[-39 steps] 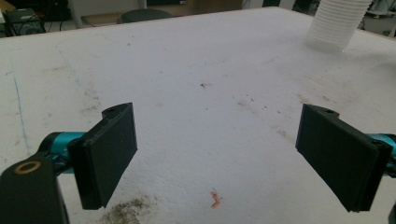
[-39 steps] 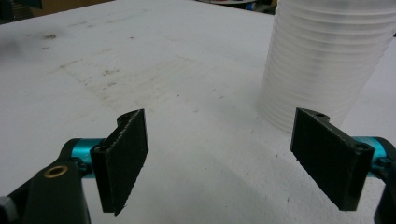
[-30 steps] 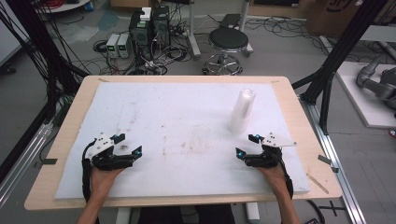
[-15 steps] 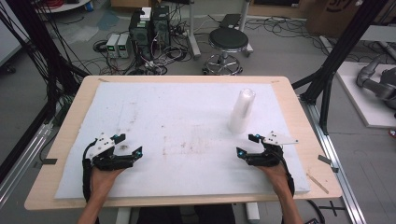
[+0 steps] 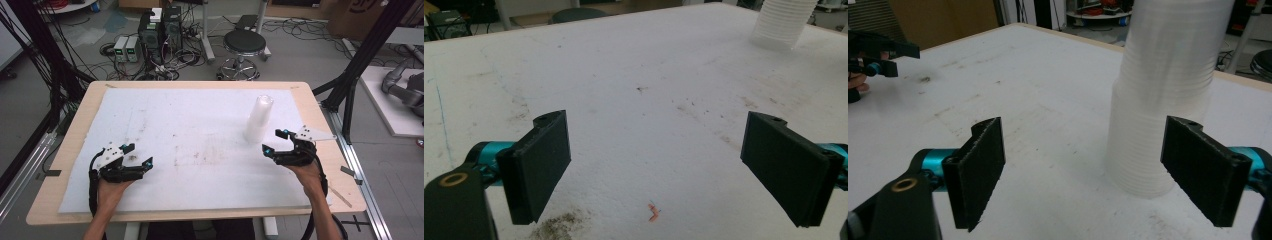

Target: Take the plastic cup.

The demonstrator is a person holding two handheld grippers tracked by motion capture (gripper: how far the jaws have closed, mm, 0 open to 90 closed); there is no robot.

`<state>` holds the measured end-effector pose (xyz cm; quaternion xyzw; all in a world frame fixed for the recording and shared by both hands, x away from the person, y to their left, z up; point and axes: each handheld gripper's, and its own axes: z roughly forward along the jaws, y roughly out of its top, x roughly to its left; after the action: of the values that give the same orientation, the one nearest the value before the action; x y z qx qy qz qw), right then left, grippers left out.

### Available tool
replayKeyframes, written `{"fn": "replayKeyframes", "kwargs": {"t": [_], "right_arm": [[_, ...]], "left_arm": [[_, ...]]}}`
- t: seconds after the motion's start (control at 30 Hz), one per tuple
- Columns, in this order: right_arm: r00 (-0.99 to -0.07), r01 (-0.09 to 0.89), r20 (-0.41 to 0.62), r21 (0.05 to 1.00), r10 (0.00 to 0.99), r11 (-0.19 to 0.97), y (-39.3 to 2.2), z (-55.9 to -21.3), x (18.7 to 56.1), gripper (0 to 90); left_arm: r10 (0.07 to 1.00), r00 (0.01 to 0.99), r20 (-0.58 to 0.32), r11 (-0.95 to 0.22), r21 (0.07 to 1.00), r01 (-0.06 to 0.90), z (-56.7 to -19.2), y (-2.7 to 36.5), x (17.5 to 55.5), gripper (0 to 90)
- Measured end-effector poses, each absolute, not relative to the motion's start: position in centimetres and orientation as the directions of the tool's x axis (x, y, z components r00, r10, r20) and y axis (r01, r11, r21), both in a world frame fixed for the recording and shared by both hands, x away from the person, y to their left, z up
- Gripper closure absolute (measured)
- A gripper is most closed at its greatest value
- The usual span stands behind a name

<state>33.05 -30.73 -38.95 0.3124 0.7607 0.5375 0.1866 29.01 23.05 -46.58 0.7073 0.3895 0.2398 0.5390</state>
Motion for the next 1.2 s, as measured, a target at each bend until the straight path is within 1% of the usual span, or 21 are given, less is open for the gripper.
{"fn": "replayKeyframes", "kwargs": {"t": [0.27,0.37,0.5,0.77,1.2], "right_arm": [[-0.733,0.273,0.045,0.933,0.679,0.234,-31.6,-37.0,34.2,17.2],[-0.735,0.279,0.047,0.93,0.676,0.239,-31.6,-36.5,34.7,15.7],[-0.748,0.278,0.032,0.923,0.663,0.268,-31.4,-35.5,36.1,15.6],[-0.749,0.281,0.026,0.917,0.662,0.283,-31.6,-34.1,38.1,15.5],[-0.755,0.26,0.026,0.929,0.656,0.262,-31.1,-33.5,40.4,14.4]], "left_arm": [[0.804,0.59,-0.071,-0.128,0.949,0.288,-46.6,23.0,29.0,12.4],[0.804,0.591,-0.071,-0.128,0.949,0.288,-46.6,23.0,29.0,12.4],[0.803,0.592,-0.075,-0.125,0.949,0.29,-46.6,23.0,29.0,12.5],[0.801,0.594,-0.073,-0.128,0.949,0.289,-46.6,23.0,29.0,12.5],[0.803,0.591,-0.072,-0.132,0.946,0.295,-46.6,22.9,29.1,12.5]]}}
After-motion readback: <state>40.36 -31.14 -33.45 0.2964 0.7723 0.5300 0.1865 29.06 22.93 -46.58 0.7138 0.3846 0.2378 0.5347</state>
